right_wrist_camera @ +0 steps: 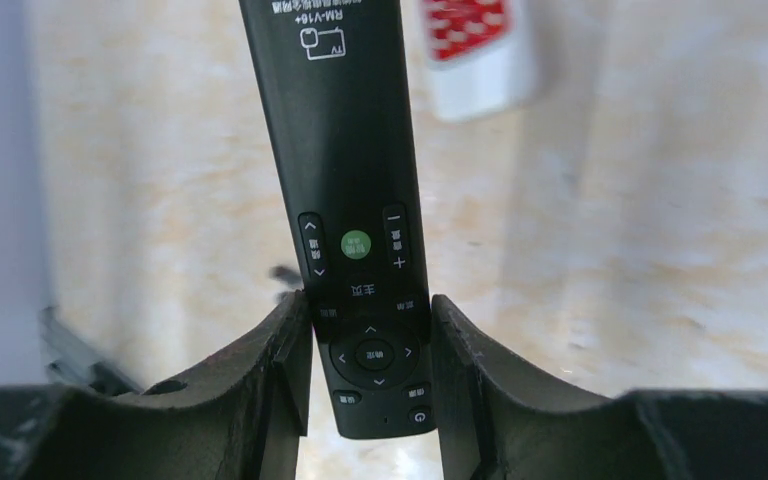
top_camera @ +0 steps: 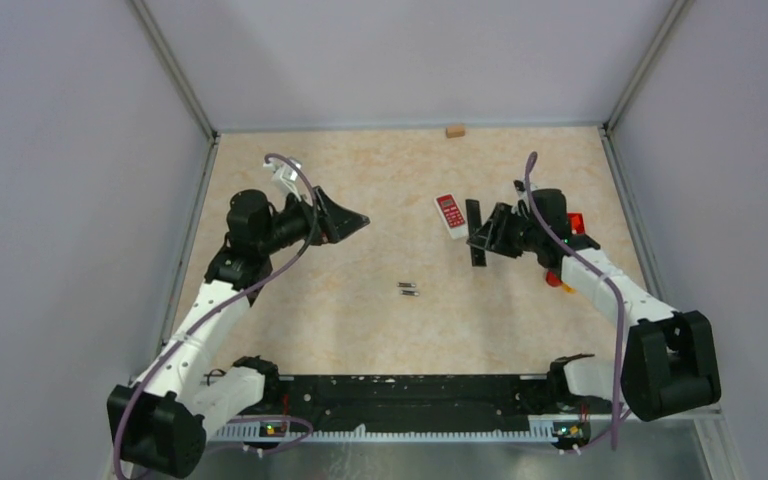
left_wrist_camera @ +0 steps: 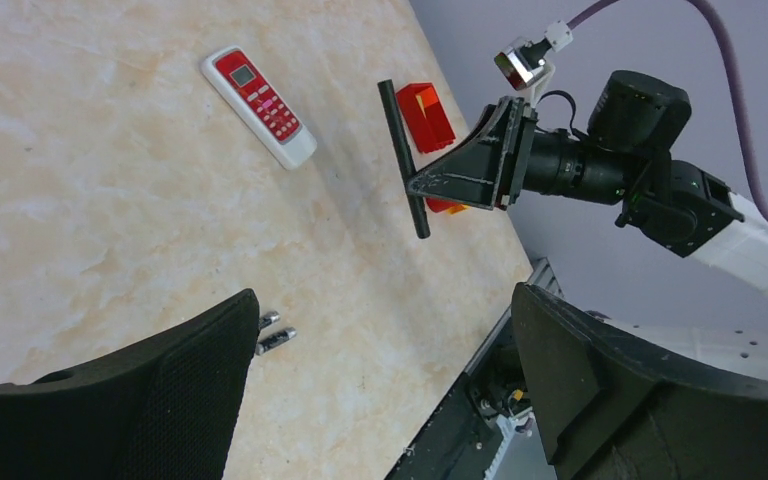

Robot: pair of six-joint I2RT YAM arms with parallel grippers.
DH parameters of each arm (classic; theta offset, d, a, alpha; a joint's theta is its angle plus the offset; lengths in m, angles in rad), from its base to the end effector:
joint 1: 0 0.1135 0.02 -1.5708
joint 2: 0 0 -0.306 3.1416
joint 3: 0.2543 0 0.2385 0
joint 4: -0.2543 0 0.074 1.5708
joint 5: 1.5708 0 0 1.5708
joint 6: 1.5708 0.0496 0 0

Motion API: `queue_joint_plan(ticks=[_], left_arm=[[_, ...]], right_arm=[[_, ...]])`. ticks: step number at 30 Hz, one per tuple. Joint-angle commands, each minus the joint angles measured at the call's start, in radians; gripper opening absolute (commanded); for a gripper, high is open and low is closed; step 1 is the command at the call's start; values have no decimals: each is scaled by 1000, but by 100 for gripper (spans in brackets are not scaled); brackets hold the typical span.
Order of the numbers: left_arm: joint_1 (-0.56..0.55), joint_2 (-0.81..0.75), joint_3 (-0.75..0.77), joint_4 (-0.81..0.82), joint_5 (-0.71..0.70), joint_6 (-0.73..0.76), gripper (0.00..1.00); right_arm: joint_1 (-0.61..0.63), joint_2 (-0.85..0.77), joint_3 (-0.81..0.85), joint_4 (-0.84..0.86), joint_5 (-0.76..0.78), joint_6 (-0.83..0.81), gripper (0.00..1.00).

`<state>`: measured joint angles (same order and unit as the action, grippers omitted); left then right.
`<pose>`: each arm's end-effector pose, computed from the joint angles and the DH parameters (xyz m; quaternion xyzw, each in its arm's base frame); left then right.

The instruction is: Load the batteries into the remote control

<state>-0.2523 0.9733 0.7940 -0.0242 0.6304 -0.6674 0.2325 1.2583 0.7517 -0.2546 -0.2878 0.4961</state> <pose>0.1838 -0.0776 0.3613 0.0397 0.7616 -0.4819 0.4315 0.2351 0.0701 0.2613 0.0636 0.9092 0.2620 0.3172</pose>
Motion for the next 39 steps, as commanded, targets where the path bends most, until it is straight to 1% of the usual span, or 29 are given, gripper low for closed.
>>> queue_joint_plan(ticks=[1, 3, 4, 7, 9, 11, 15, 17, 20, 23, 26, 30, 35, 37, 39], left_arm=[[-4, 31, -14, 196, 78, -121, 99], [-5, 44, -18, 244, 106, -160, 99], [-5, 49, -21, 273, 146, -174, 99], [-13, 69, -31, 423, 255, -248, 99], [-20, 81, -37, 506, 296, -296, 99], [-26, 86, -33, 535, 304, -317, 99], [-37, 91, -19, 535, 291, -341, 99], [-45, 97, -13, 552, 294, -361, 99], [-58, 111, -16, 623, 313, -420, 99], [-80, 123, -23, 717, 320, -494, 99], [-107, 137, -20, 775, 312, -524, 99], [-135, 156, -5, 773, 282, -515, 99], [-146, 178, 4, 724, 214, -505, 98], [-148, 180, 4, 716, 200, -501, 94], [-148, 179, 5, 707, 195, -496, 87]], right_arm=[[16, -24, -47, 347, -379, 193, 35], [56, -19, -51, 451, -434, 276, 35], [84, -15, -47, 508, -455, 315, 36], [168, 14, -23, 691, -530, 452, 36], [217, 28, -5, 801, -566, 534, 36], [261, 40, 22, 878, -590, 594, 36], [308, 53, 67, 992, -604, 675, 37], [321, 60, 73, 1064, -615, 723, 37], [323, 72, 77, 1150, -633, 790, 37], [325, 85, 77, 1202, -644, 834, 38], [330, 93, 81, 1217, -649, 850, 38], [347, 106, 92, 1199, -646, 837, 38], [374, 121, 105, 1171, -649, 816, 38], [378, 124, 109, 1142, -648, 797, 38], [379, 128, 110, 1136, -648, 791, 38]])
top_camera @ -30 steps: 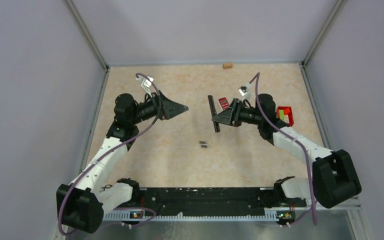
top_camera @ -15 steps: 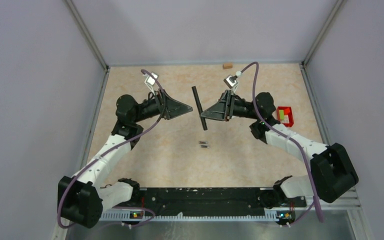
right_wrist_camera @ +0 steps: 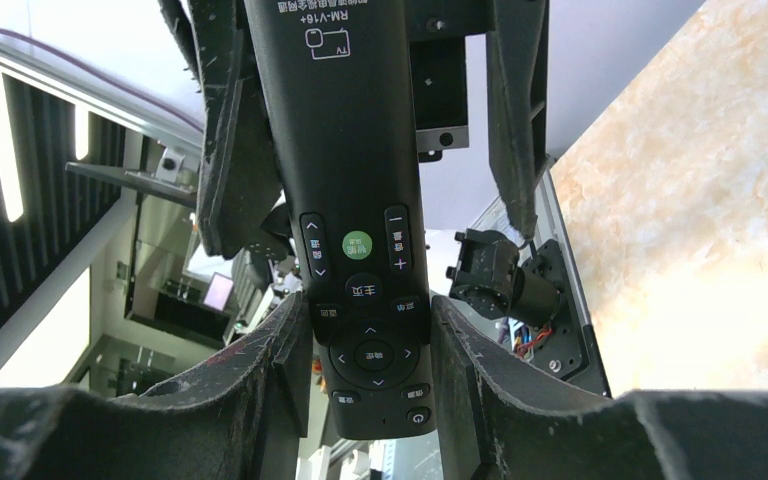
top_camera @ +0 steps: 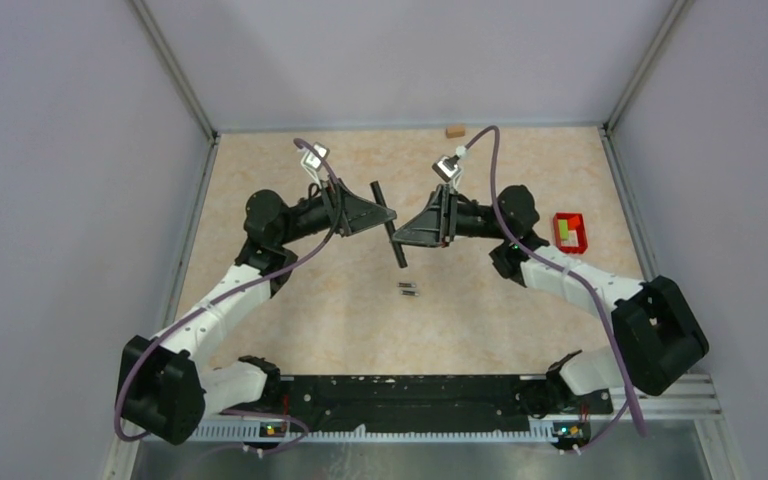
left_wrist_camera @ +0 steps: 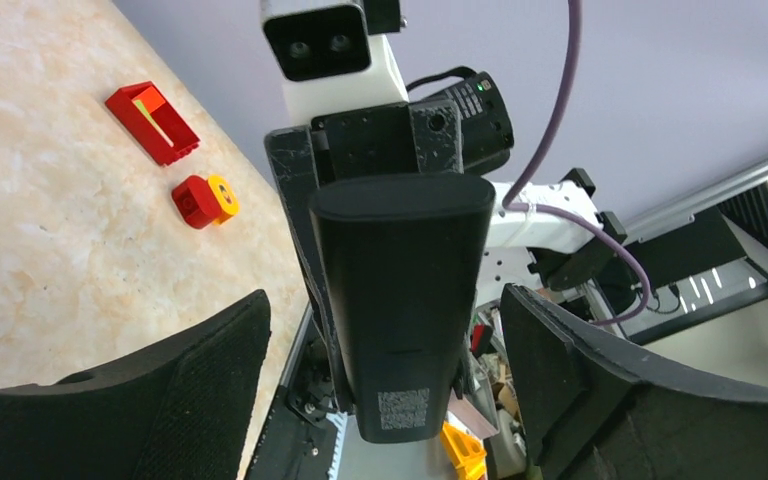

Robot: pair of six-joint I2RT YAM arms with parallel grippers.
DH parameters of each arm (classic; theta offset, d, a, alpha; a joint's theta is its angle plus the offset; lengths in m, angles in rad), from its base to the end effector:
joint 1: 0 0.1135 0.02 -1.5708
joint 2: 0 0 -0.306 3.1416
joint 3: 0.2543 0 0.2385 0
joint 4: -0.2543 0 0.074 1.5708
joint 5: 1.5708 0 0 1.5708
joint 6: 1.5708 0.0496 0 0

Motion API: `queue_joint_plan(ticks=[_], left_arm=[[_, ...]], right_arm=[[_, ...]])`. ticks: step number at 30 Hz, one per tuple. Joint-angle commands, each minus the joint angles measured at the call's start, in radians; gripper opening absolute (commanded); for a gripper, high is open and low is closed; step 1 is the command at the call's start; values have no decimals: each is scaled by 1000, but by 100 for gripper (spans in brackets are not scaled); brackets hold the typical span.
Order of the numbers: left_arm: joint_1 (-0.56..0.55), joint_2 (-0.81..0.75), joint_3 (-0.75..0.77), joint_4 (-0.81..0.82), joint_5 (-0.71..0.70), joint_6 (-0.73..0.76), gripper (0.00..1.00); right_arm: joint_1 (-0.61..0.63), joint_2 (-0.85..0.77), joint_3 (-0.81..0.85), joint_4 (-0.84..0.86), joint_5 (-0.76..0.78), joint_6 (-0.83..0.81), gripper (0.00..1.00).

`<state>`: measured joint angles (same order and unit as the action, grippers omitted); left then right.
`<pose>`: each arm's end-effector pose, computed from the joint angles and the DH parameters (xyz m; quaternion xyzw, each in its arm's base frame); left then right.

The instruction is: Load the batteries into the remote control

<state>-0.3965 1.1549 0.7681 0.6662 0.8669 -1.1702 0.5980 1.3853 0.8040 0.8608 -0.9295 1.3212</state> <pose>0.2020 -0.1255 0.3912 0.1046 0.6323 -0.6906 0.3352 0.2165 0.1956 0.3662 -0.1445 0.6298 0.7395 0.1889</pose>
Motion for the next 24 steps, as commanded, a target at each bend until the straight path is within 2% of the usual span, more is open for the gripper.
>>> queue_joint_plan(ticks=[1, 6, 11, 17, 21, 24], left_arm=[[-4, -4, 28, 11, -43, 11, 83], [-5, -14, 26, -27, -55, 36, 68], [-5, -14, 23, -33, -60, 41, 58], [-5, -14, 23, -66, -72, 56, 34], [-5, -26, 31, -142, -111, 99, 19], [-5, -38, 42, -203, -135, 146, 18]], right_arm=[[14, 4, 59, 20, -7, -36, 38], [16, 20, 67, 21, -11, -34, 38], [17, 33, 70, 0, -15, -47, 38], [17, 35, 79, -100, 4, -112, 38], [17, 34, 96, -189, 31, -175, 40], [17, 32, 107, -249, 54, -220, 41]])
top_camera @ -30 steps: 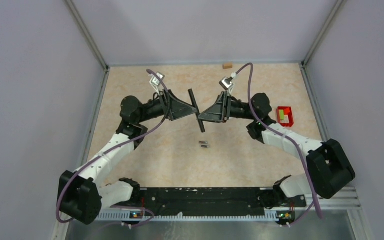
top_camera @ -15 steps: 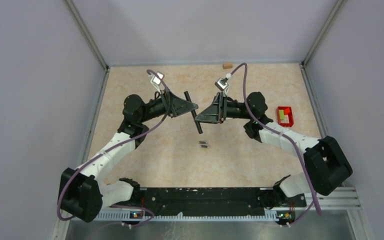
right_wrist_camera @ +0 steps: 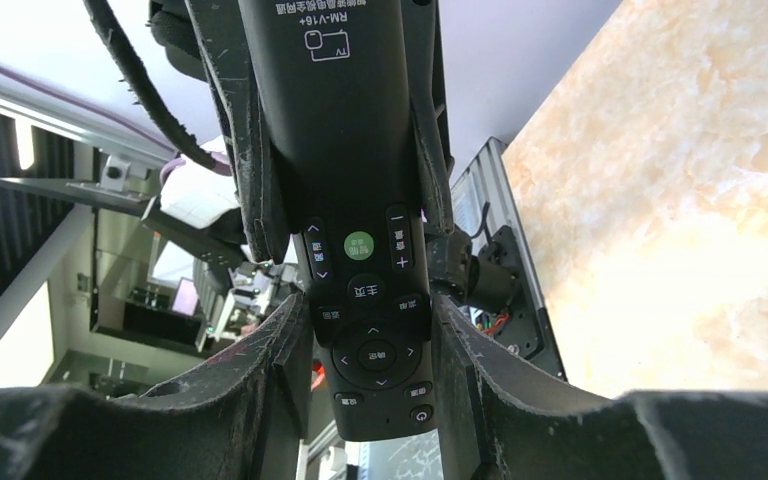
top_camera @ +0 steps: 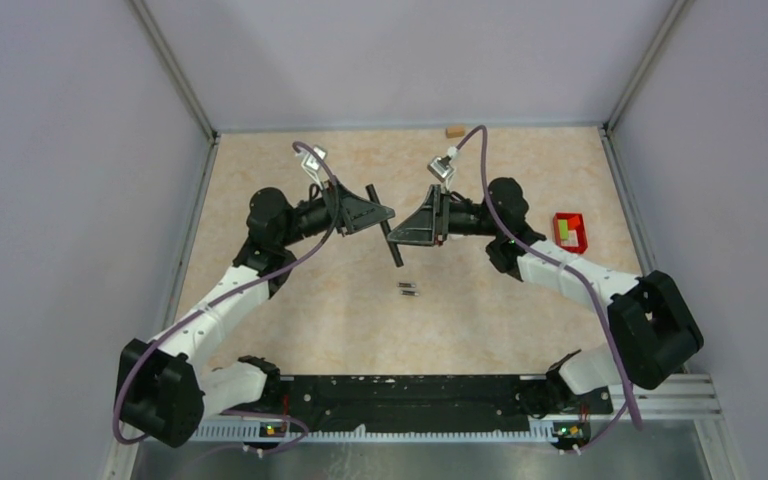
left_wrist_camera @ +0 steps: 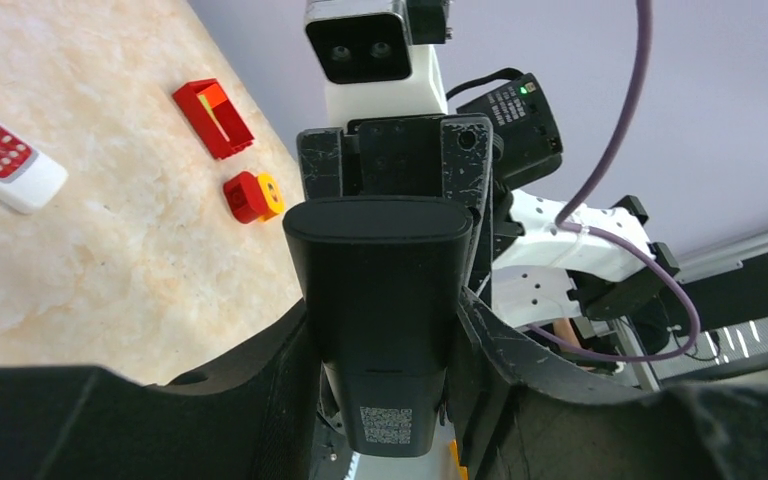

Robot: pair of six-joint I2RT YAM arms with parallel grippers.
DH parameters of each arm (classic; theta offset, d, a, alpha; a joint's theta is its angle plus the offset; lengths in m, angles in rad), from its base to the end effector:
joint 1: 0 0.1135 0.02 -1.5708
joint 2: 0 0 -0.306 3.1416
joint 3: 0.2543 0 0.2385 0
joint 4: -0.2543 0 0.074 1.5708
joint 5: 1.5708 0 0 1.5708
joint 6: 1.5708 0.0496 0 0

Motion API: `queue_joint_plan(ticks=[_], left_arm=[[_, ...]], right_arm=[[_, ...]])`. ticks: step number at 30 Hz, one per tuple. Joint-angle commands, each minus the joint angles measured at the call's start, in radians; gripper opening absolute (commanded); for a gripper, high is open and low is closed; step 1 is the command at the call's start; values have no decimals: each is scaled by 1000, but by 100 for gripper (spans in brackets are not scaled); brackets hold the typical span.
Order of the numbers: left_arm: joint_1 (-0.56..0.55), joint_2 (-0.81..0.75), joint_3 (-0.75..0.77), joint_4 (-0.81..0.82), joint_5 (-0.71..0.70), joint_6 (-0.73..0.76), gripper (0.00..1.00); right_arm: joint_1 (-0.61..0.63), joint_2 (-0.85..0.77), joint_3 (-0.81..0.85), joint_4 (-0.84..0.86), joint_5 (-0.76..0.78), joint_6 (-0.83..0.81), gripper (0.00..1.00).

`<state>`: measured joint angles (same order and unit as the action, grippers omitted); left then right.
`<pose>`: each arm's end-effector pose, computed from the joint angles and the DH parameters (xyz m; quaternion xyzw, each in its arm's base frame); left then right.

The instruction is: Load the batteries into the remote control

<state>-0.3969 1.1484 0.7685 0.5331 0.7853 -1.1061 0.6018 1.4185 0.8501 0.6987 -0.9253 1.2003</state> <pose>0.2068 -0.1247 0.3794 0.0636 0.6648 -0.6608 0.3424 0.2276 0.2044 0.3558 -0.1466 0.6629 0.7101 0.1868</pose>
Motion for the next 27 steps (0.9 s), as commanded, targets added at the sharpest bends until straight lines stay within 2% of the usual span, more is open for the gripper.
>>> queue_joint_plan(ticks=[1, 2, 3, 4, 7, 9, 14, 27], left_arm=[[-5, -33, 44, -77, -52, 87, 23], [-5, -34, 45, -78, -46, 88, 36], [-5, -33, 46, -80, -43, 88, 55], [-5, -34, 47, -82, -41, 89, 69], [-5, -51, 44, -84, -32, 100, 92], [-5, -69, 38, -86, -41, 110, 97], [-5, -98, 30, -95, -61, 131, 96], [-5, -76, 11, -4, -84, 86, 63]], right_arm=[[13, -2, 60, -88, 56, -104, 41], [13, -2, 59, -83, 59, -102, 41], [13, -1, 58, -72, 62, -96, 40], [13, -1, 55, -56, 68, -82, 40], [13, -5, 43, 6, 91, -57, 39], [13, -8, 39, 25, 109, -51, 39], [13, -16, 22, 93, 130, -36, 39], [36, 6, 23, 127, 67, -29, 39]])
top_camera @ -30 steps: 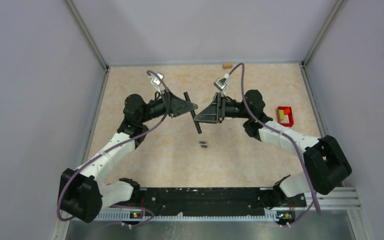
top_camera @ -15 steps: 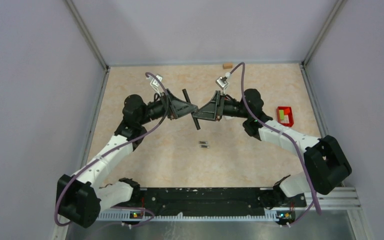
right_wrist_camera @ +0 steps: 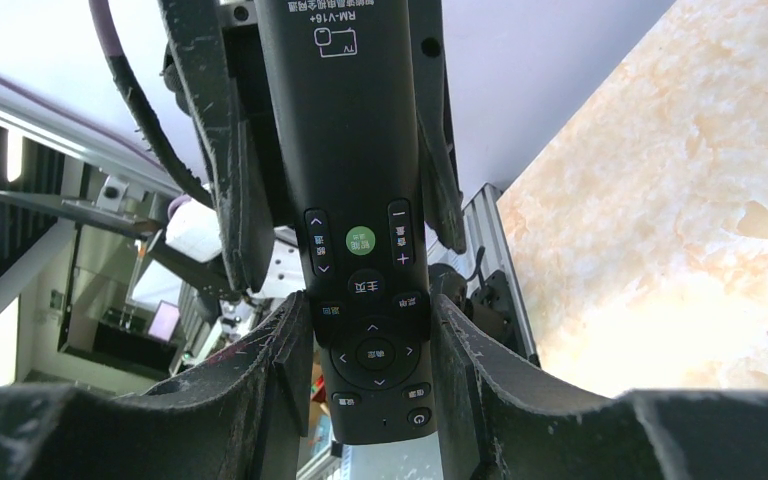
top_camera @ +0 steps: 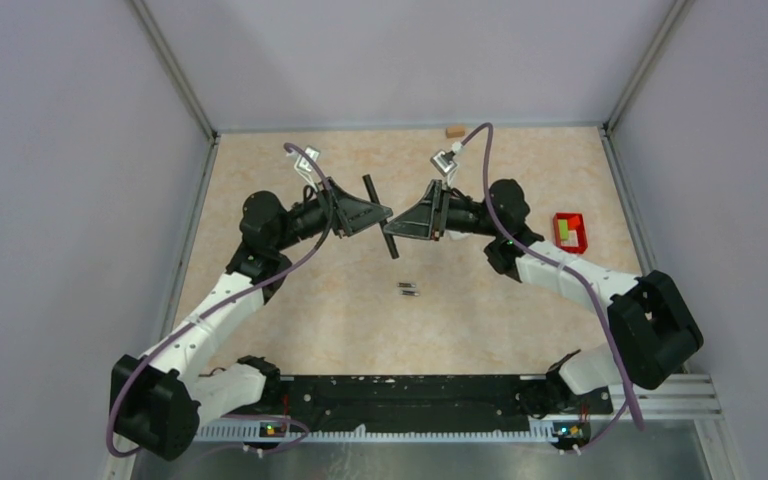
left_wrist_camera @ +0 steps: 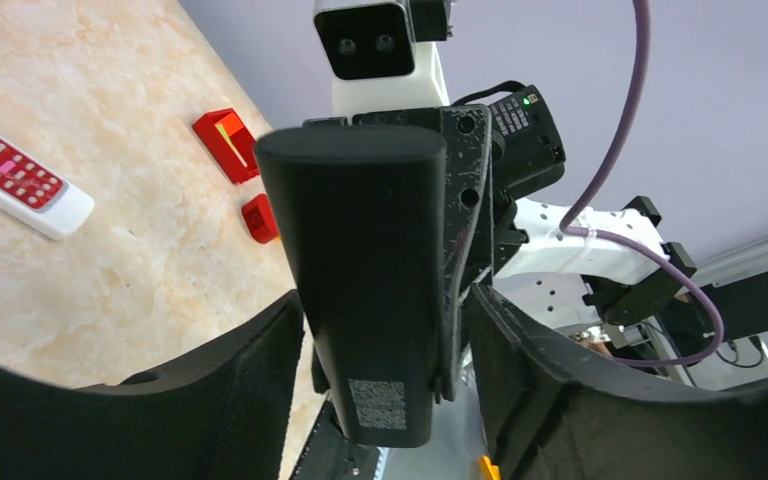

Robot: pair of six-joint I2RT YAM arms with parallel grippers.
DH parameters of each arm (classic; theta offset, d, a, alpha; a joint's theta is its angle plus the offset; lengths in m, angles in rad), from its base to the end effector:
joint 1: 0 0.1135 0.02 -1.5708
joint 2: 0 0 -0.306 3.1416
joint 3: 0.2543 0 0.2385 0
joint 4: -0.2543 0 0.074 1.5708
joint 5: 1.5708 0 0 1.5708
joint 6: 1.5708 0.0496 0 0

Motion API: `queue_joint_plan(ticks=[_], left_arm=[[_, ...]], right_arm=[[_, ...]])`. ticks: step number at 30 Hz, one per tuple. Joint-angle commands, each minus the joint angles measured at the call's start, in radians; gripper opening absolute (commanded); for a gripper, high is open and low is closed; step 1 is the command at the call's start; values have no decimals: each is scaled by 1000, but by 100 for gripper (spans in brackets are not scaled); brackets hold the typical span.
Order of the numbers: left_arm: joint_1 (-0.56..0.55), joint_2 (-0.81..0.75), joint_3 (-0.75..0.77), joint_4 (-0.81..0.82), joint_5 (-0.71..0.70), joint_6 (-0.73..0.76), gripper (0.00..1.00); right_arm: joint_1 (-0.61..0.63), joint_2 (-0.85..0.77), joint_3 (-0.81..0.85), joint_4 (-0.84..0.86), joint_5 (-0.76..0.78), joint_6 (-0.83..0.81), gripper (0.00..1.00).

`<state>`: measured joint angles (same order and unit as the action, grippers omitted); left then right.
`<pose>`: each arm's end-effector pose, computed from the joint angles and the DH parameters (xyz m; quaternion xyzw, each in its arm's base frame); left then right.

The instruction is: Load the batteries into the remote control

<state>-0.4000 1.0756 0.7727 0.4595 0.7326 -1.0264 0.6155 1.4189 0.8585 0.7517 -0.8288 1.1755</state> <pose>0.1919 -0.1171 0.3884 0.0722 0.6609 -0.6404 0.3846 0.2293 0.2069 0.3645 -0.1375 0.6456 0.7113 0.2414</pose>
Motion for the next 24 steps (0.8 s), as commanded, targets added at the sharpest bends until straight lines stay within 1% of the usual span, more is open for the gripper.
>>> queue_joint_plan(ticks=[1, 4, 6, 8, 10, 11, 14, 16, 18, 20, 21, 24], left_arm=[[-2, -4, 7, 70, -34, 10, 60], [-2, 0, 7, 70, -32, 14, 49], [-2, 4, 6, 77, -18, 21, 38], [0, -6, 16, 51, -11, 73, 29], [-1, -30, 33, -11, -32, 163, 22], [0, -44, 43, -50, -53, 213, 20], [-1, -71, 84, -182, -125, 382, 18], [-2, -74, 107, -243, -174, 475, 17], [-2, -77, 124, -272, -204, 552, 18], [-2, -71, 128, -273, -211, 623, 18], [-2, -66, 131, -272, -208, 657, 18], [-2, -46, 157, -306, -195, 730, 18]], right_arm=[[25, 6, 15, 70, -32, -6, 39], [27, 10, 16, 66, -36, -10, 39], [28, 12, 19, 67, -37, -11, 39], [28, 10, 25, 57, -35, -21, 42], [27, -4, 39, -16, -24, -82, 50], [27, -17, 52, -90, -4, -137, 56], [28, -78, 94, -339, 95, -328, 75], [27, -143, 113, -497, 191, -462, 82], [27, -200, 135, -608, 326, -554, 83], [27, -235, 173, -697, 453, -607, 80], [28, -246, 196, -717, 499, -620, 76], [35, -245, 259, -713, 546, -623, 65]])
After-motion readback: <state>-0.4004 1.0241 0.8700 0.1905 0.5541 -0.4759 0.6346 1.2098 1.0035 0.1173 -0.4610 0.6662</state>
